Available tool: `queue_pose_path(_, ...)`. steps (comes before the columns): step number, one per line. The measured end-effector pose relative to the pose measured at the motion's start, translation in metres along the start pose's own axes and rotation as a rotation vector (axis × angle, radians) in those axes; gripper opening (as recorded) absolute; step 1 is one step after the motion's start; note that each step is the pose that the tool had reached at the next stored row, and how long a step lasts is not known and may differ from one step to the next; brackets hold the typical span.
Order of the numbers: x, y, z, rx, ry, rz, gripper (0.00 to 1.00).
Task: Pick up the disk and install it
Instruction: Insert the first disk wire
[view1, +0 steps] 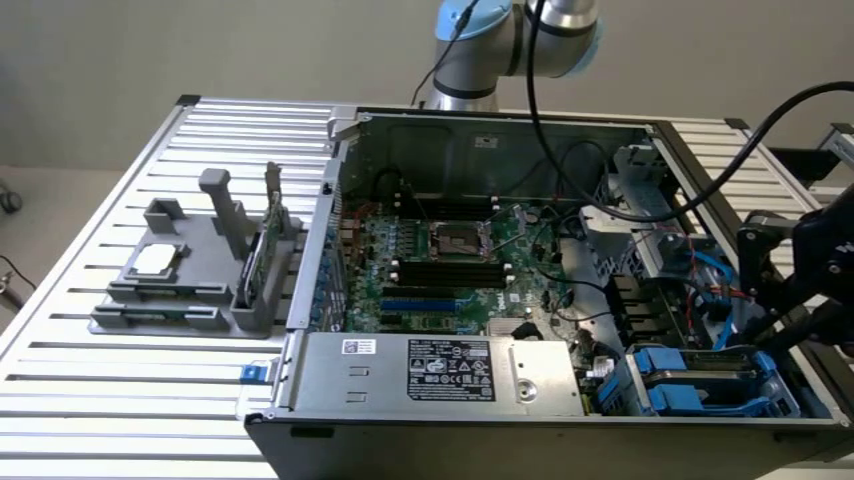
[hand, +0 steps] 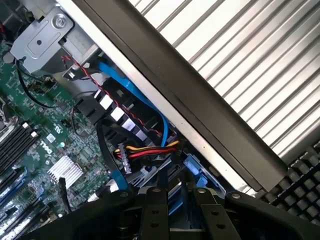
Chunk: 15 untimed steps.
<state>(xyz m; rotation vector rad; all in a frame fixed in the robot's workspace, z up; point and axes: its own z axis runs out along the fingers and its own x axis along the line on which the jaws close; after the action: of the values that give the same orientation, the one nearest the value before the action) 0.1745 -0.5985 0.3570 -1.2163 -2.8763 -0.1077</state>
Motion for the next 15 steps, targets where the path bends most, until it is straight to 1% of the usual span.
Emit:
queue_pose_path(3,-0.0001,-0.0001,0.0017,-0.0029,-0.0014,0.043,0.26)
queue_pose_path(8,-0.0002,-0.0002,0.0040,-0.0118,0.0014,0.109,0.26)
queue_pose_path(10,-0.0002,-0.0003,0.0050,-0.0162,0.0036,0.134,0.26)
queue_pose_path(15,-0.0003,-0.0003,0.0059,-0.0282,0.0116,0.187,0.26)
